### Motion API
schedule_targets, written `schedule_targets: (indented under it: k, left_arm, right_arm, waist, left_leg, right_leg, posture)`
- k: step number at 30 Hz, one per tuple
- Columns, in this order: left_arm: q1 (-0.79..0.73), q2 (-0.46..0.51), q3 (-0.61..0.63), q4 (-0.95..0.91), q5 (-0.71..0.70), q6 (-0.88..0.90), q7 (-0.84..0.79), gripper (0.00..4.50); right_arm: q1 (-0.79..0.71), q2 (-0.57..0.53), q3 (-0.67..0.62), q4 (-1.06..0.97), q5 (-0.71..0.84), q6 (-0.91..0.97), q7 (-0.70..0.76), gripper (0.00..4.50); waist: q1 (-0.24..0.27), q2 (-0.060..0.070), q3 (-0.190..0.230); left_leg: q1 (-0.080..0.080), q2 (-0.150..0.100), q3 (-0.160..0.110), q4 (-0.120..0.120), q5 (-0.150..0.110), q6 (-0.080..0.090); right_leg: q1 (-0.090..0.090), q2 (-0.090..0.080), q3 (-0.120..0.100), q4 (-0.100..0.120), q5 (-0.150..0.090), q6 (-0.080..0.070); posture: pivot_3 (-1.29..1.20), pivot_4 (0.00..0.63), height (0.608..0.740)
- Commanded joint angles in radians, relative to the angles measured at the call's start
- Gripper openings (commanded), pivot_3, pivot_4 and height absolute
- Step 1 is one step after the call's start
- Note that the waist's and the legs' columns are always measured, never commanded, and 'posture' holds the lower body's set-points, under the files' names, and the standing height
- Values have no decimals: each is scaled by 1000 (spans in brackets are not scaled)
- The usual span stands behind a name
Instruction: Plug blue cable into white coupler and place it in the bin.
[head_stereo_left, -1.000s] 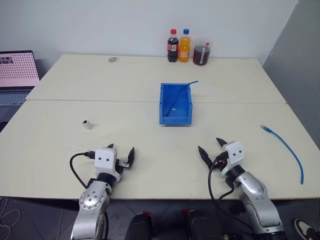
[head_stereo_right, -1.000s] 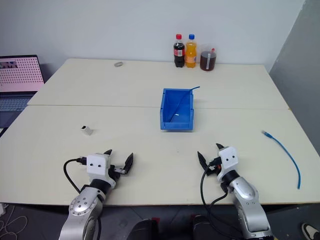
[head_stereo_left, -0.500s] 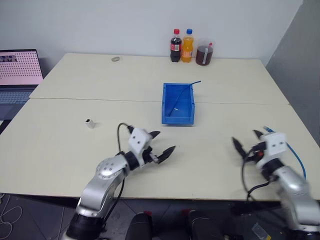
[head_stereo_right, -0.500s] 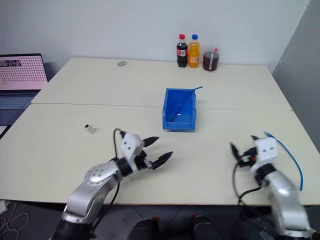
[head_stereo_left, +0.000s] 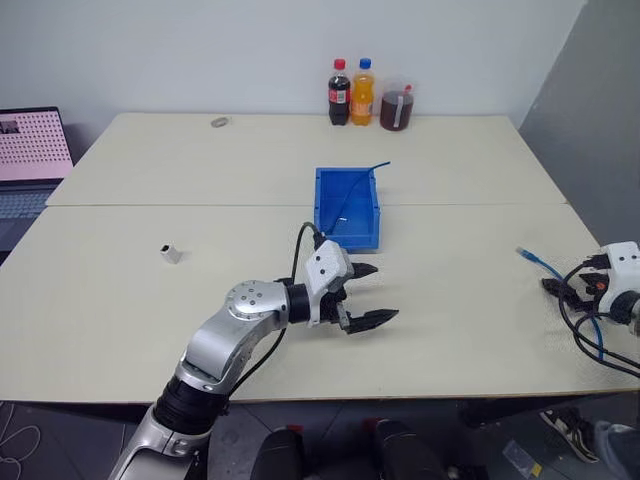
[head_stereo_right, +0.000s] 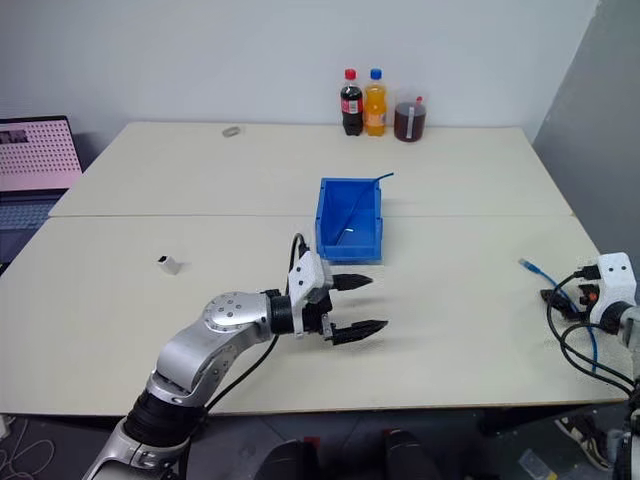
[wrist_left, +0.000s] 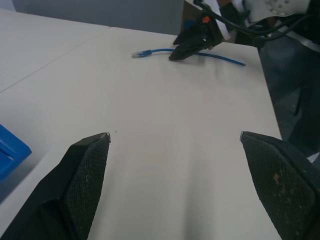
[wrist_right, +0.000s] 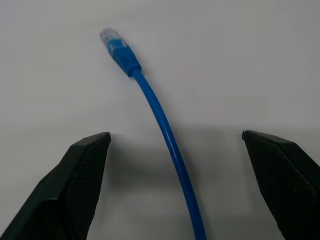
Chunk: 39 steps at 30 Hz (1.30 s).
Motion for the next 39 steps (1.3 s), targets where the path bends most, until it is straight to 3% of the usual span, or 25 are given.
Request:
schedule_targets:
  k: [1, 9, 17, 20, 25, 29, 33, 39]
  left_arm:
    - [-16, 28, 14, -34, -46, 18, -55, 4500]
    - [-11, 76, 22, -36, -74, 30, -103, 4500]
    - [11, 132, 35, -31, -104, 46, -158, 4500]
    - [49, 184, 47, -49, -129, 56, -193, 4500]
    - [212, 314, 124, -84, -162, 66, -238, 4500]
    - [319, 377, 222, -14, -135, 14, -226, 4500]
    - [306, 375, 298, 77, -125, -25, -196, 4500]
    - [301, 388, 349, 162, -92, -87, -197, 4500]
  right_arm:
    - [-83, -39, 23, 134, -28, -78, 90, 3961]
    - [-161, -51, 69, 274, -75, -154, 178, 1915]
    - [-119, -49, 104, 186, -88, -257, 313, 72]
    - [-69, -41, 132, 14, -69, -253, 378, 18]
    - [74, -31, 199, -464, -16, -147, 457, 18]
    - [87, 22, 345, -744, -54, -101, 458, 18]
    - [-25, 141, 510, -772, -139, -127, 444, 18]
    - [-237, 395, 706, -564, -267, -221, 406, 18]
  waist:
    - [-2, 0, 0]
    - [-3, 0, 0]
    - [-3, 0, 0]
    - [-5, 1, 0]
    - [-8, 2, 1]
    - [-5, 3, 1]
    - [1, 2, 2]
    - [2, 0, 3]
  left_leg:
    - [0, 0, 0, 0, 0, 0]
    - [0, 0, 0, 0, 0, 0]
    - [0, 0, 0, 0, 0, 0]
    - [0, 0, 0, -1, 0, 0]
    - [0, 1, -1, -1, 0, 0]
    - [-1, 2, -2, -2, 0, 0]
    - [-1, 1, -2, -1, 0, 0]
    - [-2, 1, -1, -1, 0, 0]
  right_leg:
    - [0, 0, 0, -1, 0, 0]
    - [3, -2, -1, -6, 1, 2]
    - [4, -2, -1, -9, 2, 3]
    - [4, -2, -1, -9, 2, 3]
    - [3, -2, -1, -8, 2, 3]
    - [2, -3, -3, -8, 1, 2]
    - [1, -4, -4, -8, 1, 1]
    - [0, -4, -5, -7, 2, 2]
  posture:
    - [0, 150, 740]
    - [0, 150, 740]
    - [0, 150, 740]
    - [0, 150, 740]
    - [0, 150, 740]
    - [0, 150, 740]
    - [0, 150, 740]
    - [0, 150, 740]
